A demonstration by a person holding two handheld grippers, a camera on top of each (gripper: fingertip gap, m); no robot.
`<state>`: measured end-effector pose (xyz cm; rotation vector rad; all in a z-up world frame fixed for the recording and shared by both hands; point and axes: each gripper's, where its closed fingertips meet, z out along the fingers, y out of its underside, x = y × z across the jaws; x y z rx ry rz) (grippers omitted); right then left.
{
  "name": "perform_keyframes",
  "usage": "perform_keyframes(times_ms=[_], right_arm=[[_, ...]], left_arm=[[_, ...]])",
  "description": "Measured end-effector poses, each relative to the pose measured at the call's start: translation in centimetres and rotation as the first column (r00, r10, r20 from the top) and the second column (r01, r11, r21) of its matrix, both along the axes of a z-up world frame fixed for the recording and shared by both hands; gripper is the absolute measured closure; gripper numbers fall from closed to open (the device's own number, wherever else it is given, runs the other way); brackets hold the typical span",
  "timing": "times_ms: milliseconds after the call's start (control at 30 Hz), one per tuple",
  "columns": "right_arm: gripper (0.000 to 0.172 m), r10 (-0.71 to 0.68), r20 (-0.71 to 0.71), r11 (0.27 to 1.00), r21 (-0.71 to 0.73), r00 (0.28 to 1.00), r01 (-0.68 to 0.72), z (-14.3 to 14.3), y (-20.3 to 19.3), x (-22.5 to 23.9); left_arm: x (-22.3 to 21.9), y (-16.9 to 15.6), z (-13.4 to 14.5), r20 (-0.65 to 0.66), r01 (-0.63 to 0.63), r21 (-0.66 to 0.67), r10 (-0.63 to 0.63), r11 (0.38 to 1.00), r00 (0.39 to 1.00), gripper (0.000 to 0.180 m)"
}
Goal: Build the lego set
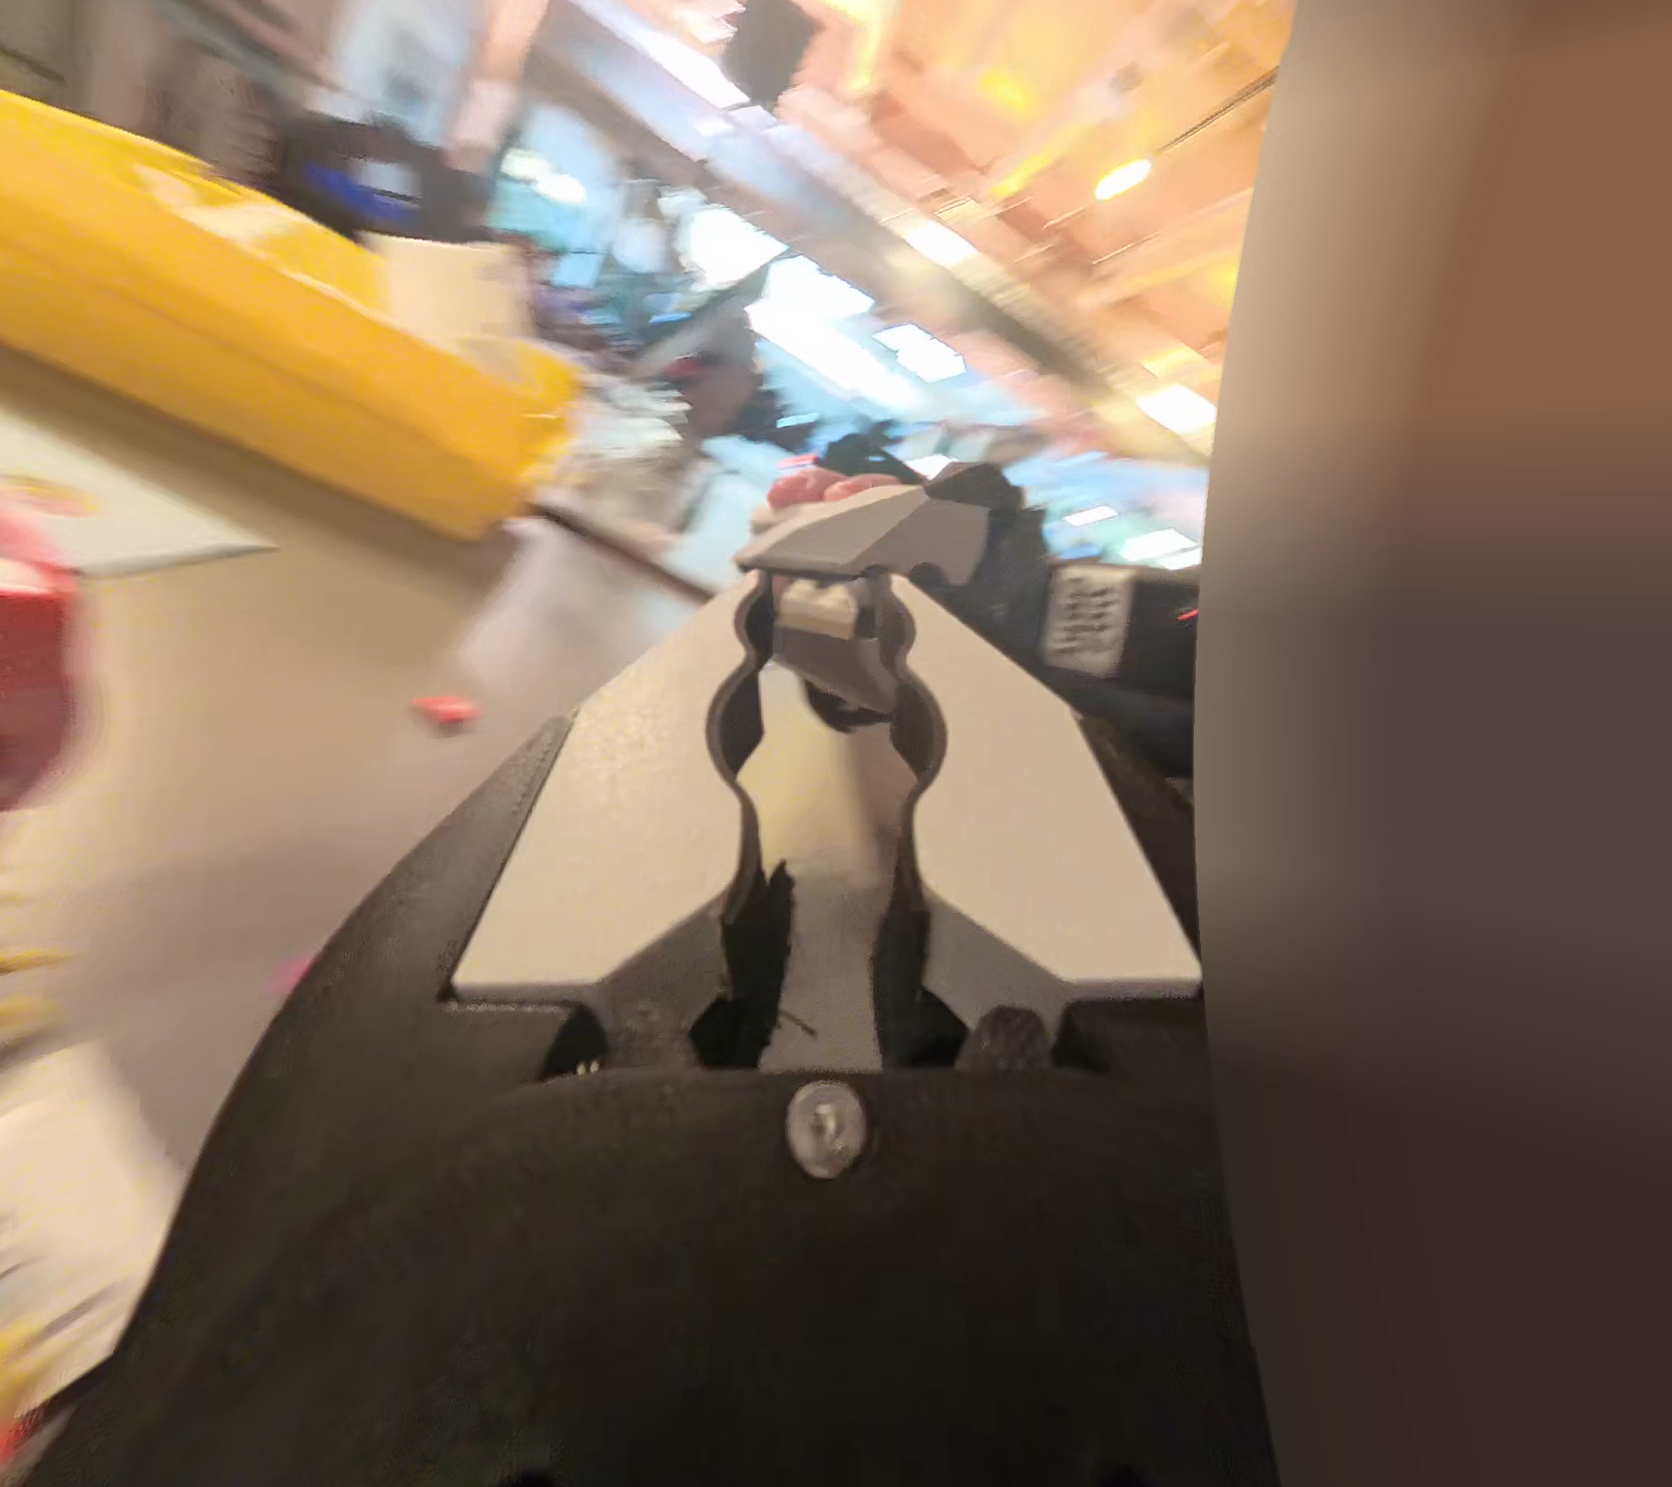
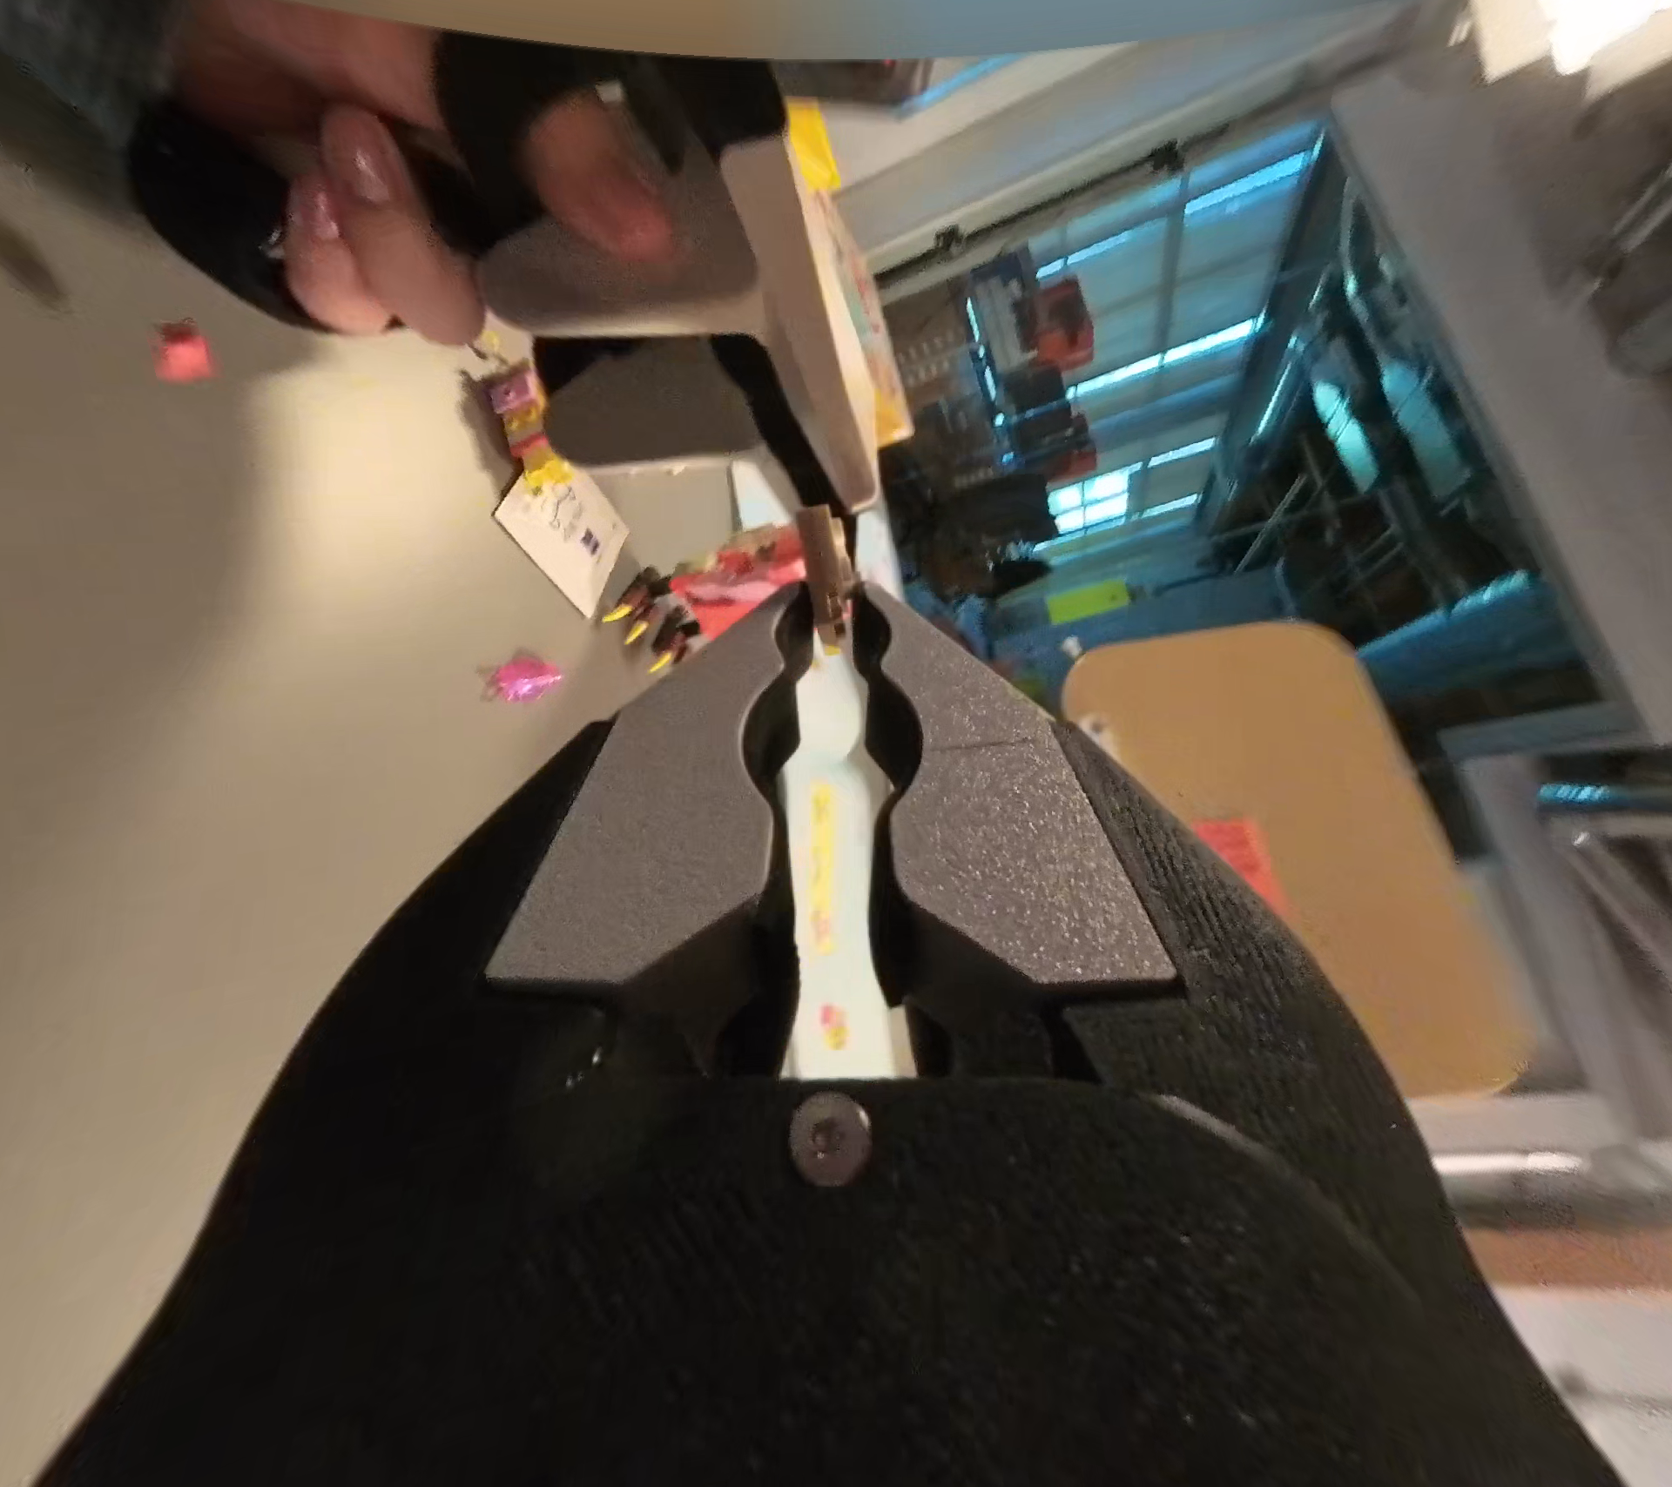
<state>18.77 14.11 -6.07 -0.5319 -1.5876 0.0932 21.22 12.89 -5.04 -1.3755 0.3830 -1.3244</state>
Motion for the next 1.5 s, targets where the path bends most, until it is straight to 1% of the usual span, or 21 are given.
perform_keyframes(times_ms=[33, 67, 133, 167, 233, 300, 333, 400, 500, 567, 633, 700, 767, 867, 933, 1100, 1200, 1300, 1400, 1467, 1500], right_arm=[[0.166, -0.028, 0.001, 0.999, -0.039, 1.000, 0.028, -0.8, 0.7, -0.1], [0.165, -0.059, 0.004, 0.995, -0.074, 0.998, 0.059, -1.6, 1.5, -0.2], [0.166, -0.107, 0.007, 0.988, -0.108, 0.994, 0.107, -3.2, 2.6, -0.4], [0.166, -0.125, 0.009, 0.986, -0.113, 0.992, 0.125, -3.8, 3.0, -0.5], [0.166, -0.151, 0.007, 0.981, -0.121, 0.989, 0.150, -4.9, 3.5, -0.8], [0.166, -0.171, -0.009, 0.976, -0.136, 0.985, 0.168, -5.4, 3.7, -1.0], [0.166, -0.181, -0.022, 0.974, -0.143, 0.983, 0.177, -5.4, 3.8, -1.1], [0.166, -0.192, -0.073, 0.973, -0.142, 0.979, 0.180, -4.9, 3.7, -1.1], [0.166, -0.186, -0.158, 0.976, -0.143, 0.970, 0.164, -3.5, 2.8, -1.0], [0.165, -0.164, -0.215, 0.977, -0.169, 0.963, 0.128, -2.3, 1.9, -0.9], [0.166, -0.138, -0.254, 0.980, -0.172, 0.957, 0.096, -1.3, 0.9, -0.9], [0.166, -0.117, -0.273, 0.986, -0.146, 0.955, 0.079, -0.5, 0.0, -1.0], [0.166, -0.088, -0.288, 0.991, -0.120, 0.954, 0.055, 0.3, -1.0, -1.2], [0.166, -0.062, -0.292, 0.997, -0.070, 0.954, 0.043, 1.0, -2.1, -1.4], [0.166, -0.045, -0.289, 0.998, -0.046, 0.956, 0.034, 1.3, -2.8, -1.5], [0.166, -0.020, -0.283, 1.000, -0.009, 0.959, 0.018, 1.9, -4.0, -1.6], [0.166, -0.026, -0.276, 1.000, 0.010, 0.961, 0.030, 2.2, -4.5, -1.7], [0.166, -0.034, -0.272, 0.999, 0.028, 0.962, 0.043, 2.5, -4.9, -1.8], [0.166, -0.046, -0.266, 0.997, 0.052, 0.963, 0.062, 2.6, -5.3, -1.7], [0.166, -0.044, -0.250, 0.995, 0.077, 0.967, 0.065, 2.4, -5.8, -1.8], [0.166, -0.041, -0.242, 0.994, 0.093, 0.969, 0.065, 2.3, -6.1, -1.9]], left_arm=[[-0.4, 0.4, -0.4, -0.067, -0.076, 0.026, 0.078, 0.997, 0.995, 0.159], [-1.0, 1.0, -0.8, -0.134, -0.161, 0.056, 0.167, 0.985, 0.977, 0.159], [-2.4, 2.0, -1.4, -0.239, -0.309, 0.114, 0.328, 0.944, 0.914, 0.159], [-2.7, 2.2, -1.6, -0.273, -0.339, 0.142, 0.366, 0.930, 0.890, 0.159], [-2.6, 2.3, -2.0, -0.331, -0.354, 0.169, 0.391, 0.920, 0.859, 0.159], [-2.5, 2.6, -2.4, -0.368, -0.368, 0.178, 0.409, 0.913, 0.835, 0.159], [-2.6, 2.6, -2.5, -0.370, -0.374, 0.179, 0.414, 0.910, 0.831, 0.159], [-2.7, 2.3, -2.2, -0.340, -0.366, 0.169, 0.402, 0.915, 0.850, 0.157], [-2.3, 1.0, -1.5, -0.277, -0.302, 0.147, 0.333, 0.942, 0.902, 0.148], [-1.9, 0.1, -1.5, -0.266, -0.255, 0.132, 0.282, 0.958, 0.922, 0.141], [-1.4, -0.7, -1.6, -0.247, -0.215, 0.106, 0.235, 0.971, 0.940, 0.139], [-1.3, -1.0, -1.7, -0.225, -0.212, 0.074, 0.223, 0.975, 0.948, 0.140], [-1.4, -1.6, -1.3, -0.173, -0.190, 0.061, 0.197, 0.980, 0.965, 0.146], [-1.6, -2.4, -0.3, -0.088, -0.155, 0.065, 0.160, 0.986, 0.983, 0.151], [-1.6, -2.8, -0.1, -0.073, -0.139, 0.069, 0.144, 0.988, 0.987, 0.154], [-1.7, -4.0, 0.6, -0.009, -0.103, 0.100, 0.105, 0.990, 0.994, 0.155], [-1.9, -4.5, 0.8, 0.014, -0.119, 0.124, 0.119, 0.985, 0.993, 0.155], [-1.9, -4.9, 1.2, 0.007, -0.192, 0.185, 0.194, 0.964, 0.981, 0.155], [-2.2, -5.1, 1.4, -0.044, -0.284, 0.276, 0.307, 0.918, 0.951, 0.150], [-2.0, -5.8, 1.6, -0.080, -0.295, 0.343, 0.341, 0.892, 0.937, 0.151], [-1.8, -6.0, 1.5, -0.104, -0.292, 0.360, 0.349, 0.886, 0.931, 0.154]])
